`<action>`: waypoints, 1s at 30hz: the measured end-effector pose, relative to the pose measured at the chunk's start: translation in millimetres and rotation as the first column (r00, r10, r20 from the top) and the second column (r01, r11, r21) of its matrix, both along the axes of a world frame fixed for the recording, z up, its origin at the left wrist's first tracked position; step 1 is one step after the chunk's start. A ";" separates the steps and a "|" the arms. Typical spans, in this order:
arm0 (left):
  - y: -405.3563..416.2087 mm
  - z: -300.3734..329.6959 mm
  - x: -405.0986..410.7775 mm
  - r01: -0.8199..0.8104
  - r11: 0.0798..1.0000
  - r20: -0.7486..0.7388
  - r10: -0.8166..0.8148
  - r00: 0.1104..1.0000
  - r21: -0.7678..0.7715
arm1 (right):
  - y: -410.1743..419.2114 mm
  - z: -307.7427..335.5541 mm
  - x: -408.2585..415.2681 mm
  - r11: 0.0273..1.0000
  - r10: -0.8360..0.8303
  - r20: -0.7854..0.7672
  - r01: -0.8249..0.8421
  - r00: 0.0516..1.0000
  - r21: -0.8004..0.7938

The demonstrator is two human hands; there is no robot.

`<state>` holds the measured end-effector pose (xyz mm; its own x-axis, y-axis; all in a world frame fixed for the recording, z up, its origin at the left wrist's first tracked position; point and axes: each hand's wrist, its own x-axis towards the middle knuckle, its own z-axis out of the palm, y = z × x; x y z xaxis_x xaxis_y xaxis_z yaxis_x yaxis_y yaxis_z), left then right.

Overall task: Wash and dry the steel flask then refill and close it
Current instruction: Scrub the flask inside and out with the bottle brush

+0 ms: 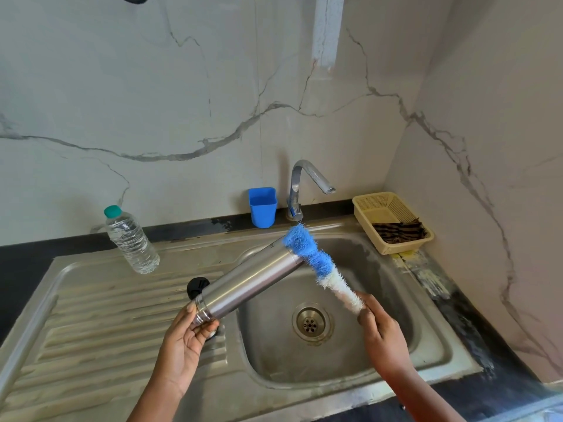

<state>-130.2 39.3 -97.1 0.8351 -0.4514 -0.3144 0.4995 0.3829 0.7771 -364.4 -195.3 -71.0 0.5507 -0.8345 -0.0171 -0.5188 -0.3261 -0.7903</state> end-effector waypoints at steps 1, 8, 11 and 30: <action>1.1 0.4 -0.4 0.000 1.000 0.012 0.000 1.000 0.000 | -1.4 -0.7 0.5 1.000 -0.012 -0.003 0.012 1.000 0.007; -0.6 -1.0 -2.8 -0.017 1.000 0.042 0.017 0.999 0.003 | -3.7 -10.0 4.1 0.991 -0.059 -0.047 0.064 0.997 0.117; -3.0 -0.9 -2.8 -0.028 1.000 0.050 0.028 0.998 -0.003 | 1.4 -8.7 2.2 0.987 -0.077 0.025 0.072 0.997 0.146; -18.1 8.5 -11.7 0.009 1.000 0.054 -0.009 0.999 0.004 | -7.7 -2.5 3.6 0.976 -0.110 0.156 0.077 0.982 0.203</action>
